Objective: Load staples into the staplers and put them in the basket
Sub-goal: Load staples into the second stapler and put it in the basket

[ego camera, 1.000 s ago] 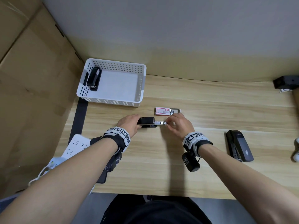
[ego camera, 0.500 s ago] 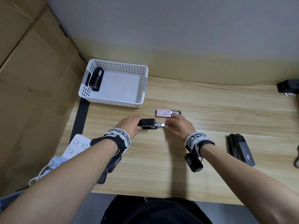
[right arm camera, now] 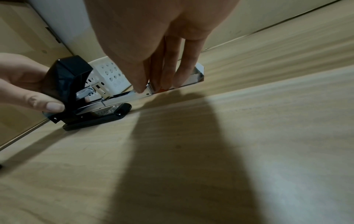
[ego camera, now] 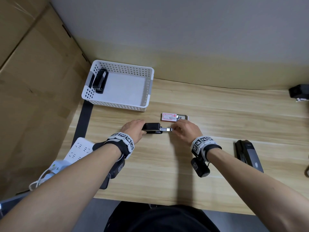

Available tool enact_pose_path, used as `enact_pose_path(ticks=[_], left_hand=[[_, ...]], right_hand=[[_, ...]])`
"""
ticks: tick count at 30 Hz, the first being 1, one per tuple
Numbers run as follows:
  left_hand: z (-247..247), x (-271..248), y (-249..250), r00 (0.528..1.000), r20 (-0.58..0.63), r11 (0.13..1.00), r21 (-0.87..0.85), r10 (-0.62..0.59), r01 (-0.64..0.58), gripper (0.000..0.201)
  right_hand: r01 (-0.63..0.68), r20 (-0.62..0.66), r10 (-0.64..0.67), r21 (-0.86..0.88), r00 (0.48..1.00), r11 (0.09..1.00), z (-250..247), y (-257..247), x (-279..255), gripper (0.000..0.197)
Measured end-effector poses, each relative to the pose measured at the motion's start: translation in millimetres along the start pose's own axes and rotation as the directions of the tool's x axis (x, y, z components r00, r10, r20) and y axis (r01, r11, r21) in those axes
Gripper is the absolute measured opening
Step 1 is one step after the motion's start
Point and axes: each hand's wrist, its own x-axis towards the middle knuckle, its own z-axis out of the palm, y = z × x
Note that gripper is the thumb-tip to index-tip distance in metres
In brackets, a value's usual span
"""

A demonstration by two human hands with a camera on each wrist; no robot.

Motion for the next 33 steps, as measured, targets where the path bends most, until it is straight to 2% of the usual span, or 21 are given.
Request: enact_pose_path(ticks=[6,9,13,20,23,25,28,31,33], left_hand=[[-2,-1,2,1.0,0.006,1.0,-0.007,-0.002,0.003,0.017],[-3,-2,3,1.0,0.005,1.0,-0.011,-0.002,0.002,0.018],[-4,-3,2,1.0,-0.001,1.0,-0.002,0.007,-0.007,0.017],[-6,-4,3,1.0,0.014,1.0,-0.007,0.002,-0.002,0.017],[-8,-4,5,1.0,0.01,1.0,-0.008,0.0,0.0,0.016],[-7,-3,5,1.0,0.006,1.0,-0.005,0.006,-0.006,0.015],[-5,-2,3,1.0,0.003,1.0,-0.01,0.01,-0.01,0.015],[-3,-1,1,1.0,0.005,1.0,-0.013,0.005,-0.005,0.016],[-3,-1,1,1.0,0.008,1.0,-0.016,0.002,-0.002,0.016]], right_hand=[[-0.056,0.019,0.055,0.019,0.998,0.998,0,-2,-3,0.019],[-0.082,-0.027,0.083,0.047,0.996,0.996,3,0,-9,0.018],[-0.044,-0.038,0.043,-0.005,0.998,0.999,2,0,-13,0.014],[-0.041,0.018,0.041,0.044,0.999,0.998,3,-9,-5,0.023],[-0.014,-0.029,0.016,0.075,0.999,0.997,4,-12,-4,0.021],[-0.051,-0.12,0.061,0.09,0.991,0.995,0,-9,-3,0.017],[-0.186,-0.239,0.208,0.112,0.948,0.976,-11,3,4,0.015],[-0.316,-0.245,0.299,-0.031,0.922,0.948,-21,16,14,0.014],[-0.312,-0.216,0.279,-0.138,0.936,0.94,-24,22,21,0.017]])
